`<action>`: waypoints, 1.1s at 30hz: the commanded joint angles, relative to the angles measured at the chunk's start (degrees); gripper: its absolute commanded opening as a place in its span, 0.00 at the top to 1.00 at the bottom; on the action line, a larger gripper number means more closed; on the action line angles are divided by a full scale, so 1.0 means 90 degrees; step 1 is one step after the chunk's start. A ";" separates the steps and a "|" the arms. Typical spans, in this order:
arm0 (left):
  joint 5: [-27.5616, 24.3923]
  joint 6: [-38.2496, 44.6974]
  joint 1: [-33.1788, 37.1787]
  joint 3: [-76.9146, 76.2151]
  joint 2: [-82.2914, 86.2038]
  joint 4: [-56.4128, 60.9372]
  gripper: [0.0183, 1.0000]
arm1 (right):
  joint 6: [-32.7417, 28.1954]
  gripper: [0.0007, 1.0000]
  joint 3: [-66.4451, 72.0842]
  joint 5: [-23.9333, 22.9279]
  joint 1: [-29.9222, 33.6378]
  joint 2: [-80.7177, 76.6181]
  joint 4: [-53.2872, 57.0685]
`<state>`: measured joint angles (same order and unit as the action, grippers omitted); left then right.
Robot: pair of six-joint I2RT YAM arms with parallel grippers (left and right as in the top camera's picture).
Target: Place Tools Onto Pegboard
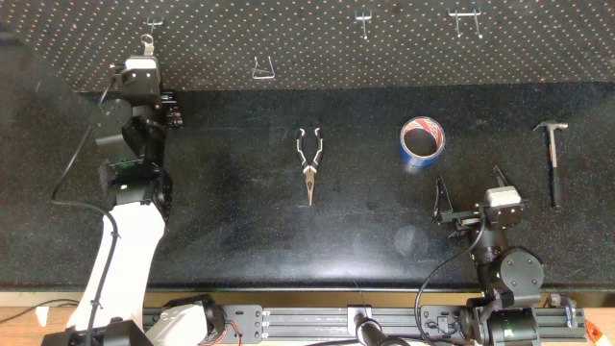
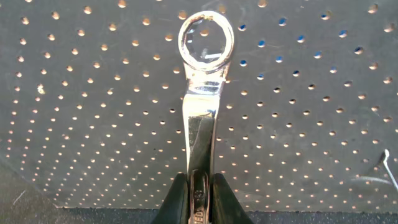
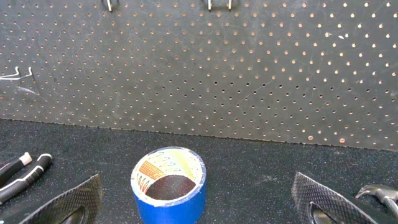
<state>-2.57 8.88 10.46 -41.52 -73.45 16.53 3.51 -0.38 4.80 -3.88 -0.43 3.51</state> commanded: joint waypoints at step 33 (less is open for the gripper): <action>-0.0119 -0.0580 0.0121 -0.0005 0.0600 -0.0942 0.99 | -0.0114 0.00 0.0017 0.0012 -0.0044 0.0041 0.0036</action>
<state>-2.63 4.16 12.71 -41.60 -67.37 7.51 3.51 -0.38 4.80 -3.88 -0.43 3.51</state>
